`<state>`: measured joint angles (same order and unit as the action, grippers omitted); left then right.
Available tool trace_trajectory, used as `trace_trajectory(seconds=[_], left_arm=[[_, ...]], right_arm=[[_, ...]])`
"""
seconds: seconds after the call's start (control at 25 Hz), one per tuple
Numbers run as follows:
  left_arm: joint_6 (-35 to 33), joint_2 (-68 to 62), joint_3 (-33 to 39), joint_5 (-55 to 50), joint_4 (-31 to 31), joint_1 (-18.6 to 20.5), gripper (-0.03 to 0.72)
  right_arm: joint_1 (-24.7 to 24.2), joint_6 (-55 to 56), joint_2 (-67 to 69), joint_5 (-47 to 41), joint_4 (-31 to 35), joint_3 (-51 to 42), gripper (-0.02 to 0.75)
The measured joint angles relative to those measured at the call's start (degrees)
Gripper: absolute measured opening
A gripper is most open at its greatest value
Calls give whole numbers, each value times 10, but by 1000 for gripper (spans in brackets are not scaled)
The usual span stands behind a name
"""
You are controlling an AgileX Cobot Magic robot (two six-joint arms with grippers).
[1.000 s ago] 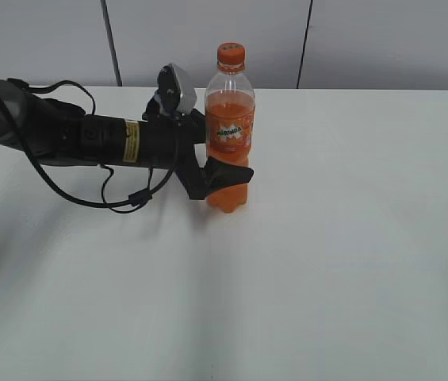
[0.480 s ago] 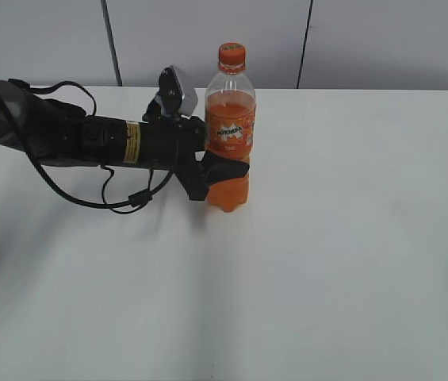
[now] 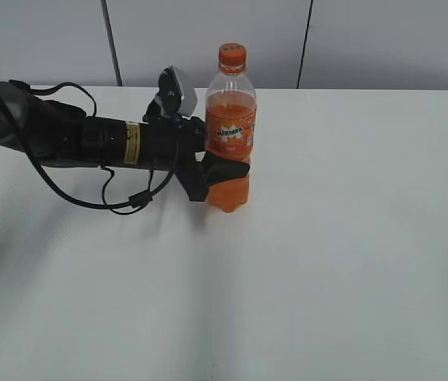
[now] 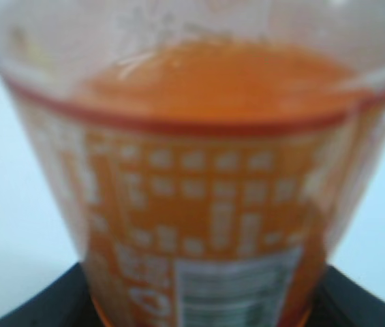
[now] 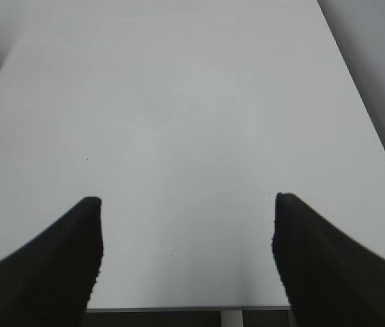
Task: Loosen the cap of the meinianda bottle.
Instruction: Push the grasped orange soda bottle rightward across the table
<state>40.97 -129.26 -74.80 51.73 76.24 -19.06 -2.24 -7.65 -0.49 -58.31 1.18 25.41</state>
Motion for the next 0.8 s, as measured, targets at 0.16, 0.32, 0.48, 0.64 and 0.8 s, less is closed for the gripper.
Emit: trace_trajectory(seconds=[0.16,0.32,0.48,0.64,0.8], left_arm=[[-1,0,-1,-3,-2,-19,390],[-1,0,-2,-5,-1,-60,390],[-1,-6,-2,-7,-21,-99,390],[-1,-6,-2,-18,-44,-132,390],[-1,-7,-2,-25,-51,-158,390]], right_arm=[[0,0,0,0,0,0,583],[0,0,0,0,0,0,583],[0,0,0,0,0,0,583],[0,0,0,0,0,0,583],[0,0,0,0,0,0,583]])
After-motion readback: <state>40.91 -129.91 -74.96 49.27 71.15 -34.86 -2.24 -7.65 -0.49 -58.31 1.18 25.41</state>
